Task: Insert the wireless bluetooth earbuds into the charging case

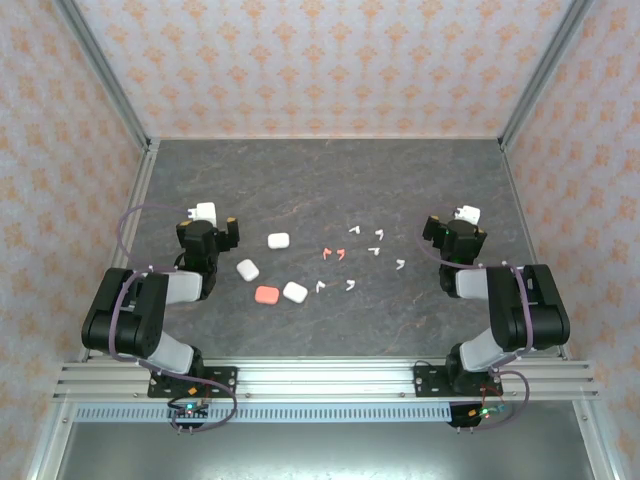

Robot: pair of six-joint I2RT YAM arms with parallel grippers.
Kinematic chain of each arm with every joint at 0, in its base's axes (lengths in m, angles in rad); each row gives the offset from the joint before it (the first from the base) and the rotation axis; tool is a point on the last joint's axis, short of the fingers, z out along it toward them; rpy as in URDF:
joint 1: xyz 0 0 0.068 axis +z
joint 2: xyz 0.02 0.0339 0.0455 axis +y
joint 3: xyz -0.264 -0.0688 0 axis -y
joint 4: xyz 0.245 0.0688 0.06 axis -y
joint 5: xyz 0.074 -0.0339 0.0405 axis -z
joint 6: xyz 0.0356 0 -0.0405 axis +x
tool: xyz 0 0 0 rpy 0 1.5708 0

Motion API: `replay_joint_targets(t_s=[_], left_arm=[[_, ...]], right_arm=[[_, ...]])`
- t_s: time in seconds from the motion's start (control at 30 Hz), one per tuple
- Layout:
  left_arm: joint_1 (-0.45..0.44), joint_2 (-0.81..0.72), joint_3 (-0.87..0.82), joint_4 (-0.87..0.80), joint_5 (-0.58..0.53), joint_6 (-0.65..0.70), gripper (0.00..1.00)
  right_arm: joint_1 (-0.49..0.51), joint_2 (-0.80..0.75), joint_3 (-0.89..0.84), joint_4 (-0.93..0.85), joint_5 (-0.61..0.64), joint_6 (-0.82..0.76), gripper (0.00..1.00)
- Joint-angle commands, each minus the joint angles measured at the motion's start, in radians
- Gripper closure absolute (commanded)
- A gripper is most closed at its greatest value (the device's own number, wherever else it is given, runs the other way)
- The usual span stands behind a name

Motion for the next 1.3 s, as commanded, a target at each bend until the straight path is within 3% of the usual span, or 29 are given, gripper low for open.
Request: replay_joint_targets(t_s=[0.0,0.57,0.73,0.83,1.07,1.13,1.27], left_arm=[[0.004,-0.005,0.015,-0.005,0.004,-0.014,0.0],[0.004,-0.015,0.02,-0.015,-0.013,-0.022,0.0],[0.004,-0.186,0.064,-0.218,-0.042,-0.032,0.0],[0.005,-0.299,0.142,-0.445,-0.049,-0.104,0.0],[0.004,-0.315,0.387,-0.919,0.226,-0.397,0.0],[0.004,-0.33,0.387,-0.957,0.311,-0.458,0.0],[0.003,-0.387,0.341,-0.974,0.451,-0.552,0.0]], right_arm=[[0.005,-0.002,0.002,0.031,0.023,0.018,0.01],[0.003,-0.012,0.005,0.017,0.029,0.023,0.01],[0.003,-0.158,0.061,-0.194,0.021,0.018,0.01],[0.004,-0.274,0.112,-0.384,-0.05,0.045,0.01],[0.139,-0.459,0.278,-0.874,-0.233,0.122,0.01],[0.208,-0.475,0.32,-0.989,-0.268,0.145,0.01],[0.403,-0.445,0.422,-1.211,-0.181,0.193,0.01]])
